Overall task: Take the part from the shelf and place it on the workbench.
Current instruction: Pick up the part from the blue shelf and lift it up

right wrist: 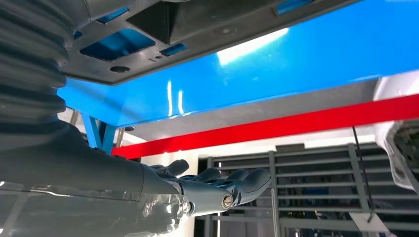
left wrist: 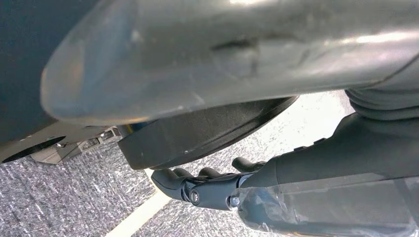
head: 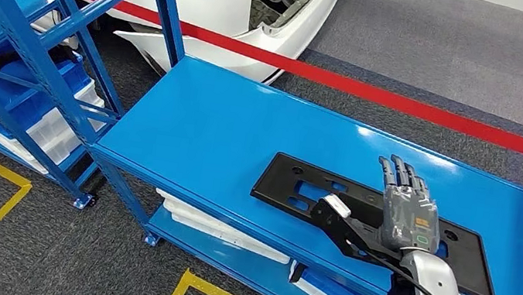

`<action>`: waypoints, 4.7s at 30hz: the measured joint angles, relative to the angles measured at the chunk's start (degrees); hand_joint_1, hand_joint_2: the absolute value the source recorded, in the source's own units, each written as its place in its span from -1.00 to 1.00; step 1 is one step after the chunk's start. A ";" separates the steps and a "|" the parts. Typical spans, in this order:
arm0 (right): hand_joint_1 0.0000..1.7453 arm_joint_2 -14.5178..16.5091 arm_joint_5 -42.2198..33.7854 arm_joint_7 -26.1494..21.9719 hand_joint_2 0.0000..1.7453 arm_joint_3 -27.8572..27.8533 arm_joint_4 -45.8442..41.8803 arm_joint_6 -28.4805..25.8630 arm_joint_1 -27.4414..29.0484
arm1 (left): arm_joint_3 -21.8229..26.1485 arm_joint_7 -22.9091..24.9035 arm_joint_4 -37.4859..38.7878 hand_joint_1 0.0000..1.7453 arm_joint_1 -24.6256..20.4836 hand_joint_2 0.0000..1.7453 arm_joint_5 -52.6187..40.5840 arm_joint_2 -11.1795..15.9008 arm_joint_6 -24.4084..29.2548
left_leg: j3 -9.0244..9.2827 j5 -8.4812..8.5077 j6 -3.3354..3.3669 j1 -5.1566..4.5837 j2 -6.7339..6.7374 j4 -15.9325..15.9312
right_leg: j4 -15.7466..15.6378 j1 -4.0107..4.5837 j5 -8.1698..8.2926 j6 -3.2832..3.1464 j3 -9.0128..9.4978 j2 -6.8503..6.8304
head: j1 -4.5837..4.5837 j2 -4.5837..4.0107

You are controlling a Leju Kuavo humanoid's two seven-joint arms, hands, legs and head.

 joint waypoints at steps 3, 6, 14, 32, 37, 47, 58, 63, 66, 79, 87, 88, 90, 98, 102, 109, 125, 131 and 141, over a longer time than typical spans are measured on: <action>-1.00 0.15 -0.95 0.78 1.00 0.50 0.01 1.27 -0.48 | 0.00 0.61 -0.01 -1.00 0.00 -1.00 0.39 0.00 0.11 | 0.00 0.00 0.00 0.00 0.00 0.00 | 0.00 0.00 0.00 0.00 0.00 0.00 | 0.00 0.00; -1.00 0.31 -2.71 1.19 1.00 0.87 0.00 2.27 -0.69 | 0.00 0.94 -0.02 -1.00 0.00 -1.00 0.72 0.00 0.11 | 0.00 0.00 0.00 0.00 0.00 0.00 | 0.00 0.00 0.00 0.00 0.00 0.00 | 0.00 0.00; -1.00 0.51 -6.74 2.75 1.00 1.22 -1.78 4.08 -0.82 | 0.00 1.21 -0.02 -1.00 0.01 -1.00 1.03 0.00 -0.43 | 0.02 0.00 0.01 0.00 0.00 0.01 | -0.01 0.00 0.00 0.00 0.00 0.02 | 0.01 0.00; -1.00 -0.18 -4.66 3.53 1.00 1.67 -8.12 4.63 -0.98 | 0.00 0.20 -0.02 -1.00 0.03 -1.00 1.67 0.00 -1.05 | 0.07 -0.01 0.01 -0.02 0.01 0.03 | -0.04 0.01 0.02 0.03 0.02 0.04 | 0.00 0.00; -1.00 -1.81 3.15 3.54 1.00 1.50 -14.63 5.90 1.99 | 0.00 -1.32 -0.01 -1.00 0.06 -1.00 1.90 0.00 -1.68 | 0.10 -0.03 0.04 -0.02 0.02 0.04 | -0.07 0.01 0.01 0.03 0.06 0.06 | 0.01 0.01; -1.00 -3.80 13.34 3.64 1.00 -1.54 -25.32 16.14 10.20 | 0.01 -2.26 -0.02 -1.00 0.08 -1.00 2.91 -0.01 -1.69 | 0.17 -0.07 0.10 -0.02 0.03 0.03 | -0.13 0.01 0.01 0.04 0.18 0.06 | 0.01 0.01; -1.00 -5.16 21.40 3.79 1.00 -13.96 -33.02 23.10 23.39 | 0.00 -2.05 -0.02 -1.00 0.08 -1.00 2.74 -0.35 -1.16 | 0.27 -0.14 0.22 -0.03 0.04 0.03 | -0.23 0.01 -0.03 0.10 0.32 0.07 | 0.01 0.01; -1.00 -5.62 24.75 3.79 1.00 -18.37 -36.08 25.45 27.18 | 0.00 -1.37 -0.02 -1.00 0.05 -1.00 2.83 -0.51 -0.86 | 0.27 -0.16 0.24 -0.03 0.05 0.03 | -0.26 0.01 -0.03 0.11 0.34 0.07 | 0.02 0.00; -1.00 -5.69 27.92 3.79 1.00 -20.89 -37.70 27.32 28.99 | 0.01 -1.00 -0.02 -1.00 0.04 -1.00 3.01 -0.62 -0.72 | 0.28 -0.16 0.24 -0.03 0.05 0.03 | -0.27 0.01 -0.03 0.11 0.35 0.07 | 0.00 0.01; -1.00 -6.00 26.52 3.79 1.00 -27.76 -39.99 30.74 30.55 | 0.02 1.81 -0.16 -1.00 0.00 -1.00 5.25 -0.85 -0.30 | 0.29 -0.17 0.24 -0.02 0.10 0.02 | -0.27 0.01 -0.02 0.13 0.43 0.10 | 0.01 0.00; -1.00 -6.01 22.91 3.79 1.00 -28.51 -35.40 26.86 28.46 | 0.02 2.70 -0.40 -1.00 -0.02 -1.00 5.72 -0.85 0.31 | 0.29 -0.17 0.24 -0.02 0.09 0.01 | -0.27 0.01 -0.02 0.13 0.46 0.09 | 0.02 0.00; -1.00 -6.04 22.17 3.79 1.00 -28.60 -34.29 25.41 27.98 | 0.02 2.80 -0.49 -1.00 -0.03 -1.00 5.83 -0.84 0.40 | 0.29 -0.17 0.24 -0.02 0.10 0.01 | -0.27 0.00 -0.02 0.13 0.46 0.09 | 0.01 0.00; -1.00 -6.28 20.26 3.80 1.00 -28.73 -31.25 21.74 26.57 | 0.02 2.92 -0.70 -1.00 -0.06 -1.00 5.95 -0.84 0.55 | 0.29 -0.17 0.24 -0.02 0.09 0.01 | -0.28 -0.01 -0.02 0.14 0.46 0.09 | 0.01 0.01; -1.00 -8.41 16.75 3.79 1.00 -28.79 -19.55 13.44 22.99 | 0.02 2.74 -0.85 -1.00 -0.09 -1.00 5.92 -0.83 0.55 | 0.31 -0.16 0.25 -0.03 0.06 0.02 | -0.29 -0.04 -0.01 0.15 0.48 0.03 | 0.02 0.01; -1.00 -9.15 15.95 3.80 1.00 -28.80 -14.85 11.93 22.82 | 0.02 2.72 -0.86 -1.00 -0.09 -1.00 5.99 -0.83 0.67 | 0.31 -0.17 0.25 -0.03 0.06 0.02 | -0.29 -0.03 -0.02 0.16 0.47 0.04 | 0.01 0.00; -1.00 -9.76 13.98 3.79 1.00 -28.79 -8.41 9.66 22.43 | 0.02 2.81 -0.98 -1.00 -0.09 -1.00 5.92 -0.83 0.92 | 0.30 -0.17 0.25 -0.03 0.06 0.01 | -0.29 -0.03 -0.04 0.19 0.48 0.04 | 0.01 0.01; -1.00 -10.05 10.11 3.71 1.00 -23.48 1.82 4.94 17.52 | 0.02 2.44 -1.16 -1.00 -0.13 -1.00 5.46 -0.83 1.40 | 0.32 -0.17 0.25 -0.02 0.06 0.01 | -0.29 -0.03 -0.04 0.19 0.49 0.04 | 0.02 -0.01; -1.00 -10.10 11.95 1.81 1.00 -19.69 5.31 3.29 14.13 | 0.02 1.90 -1.16 -1.00 -0.12 -1.00 5.43 -0.83 1.34 | 0.32 -0.17 0.25 -0.02 0.07 0.01 | -0.29 -0.04 -0.04 0.20 0.49 0.06 | 0.02 0.01; -1.00 -10.09 15.05 -0.21 1.00 -13.32 10.13 2.14 8.74 | 0.02 1.36 -1.16 -1.00 -0.11 -1.00 5.73 -0.84 1.16 | 0.33 -0.16 0.25 -0.02 0.06 0.02 | -0.29 -0.04 -0.04 0.20 0.49 0.05 | 0.01 0.01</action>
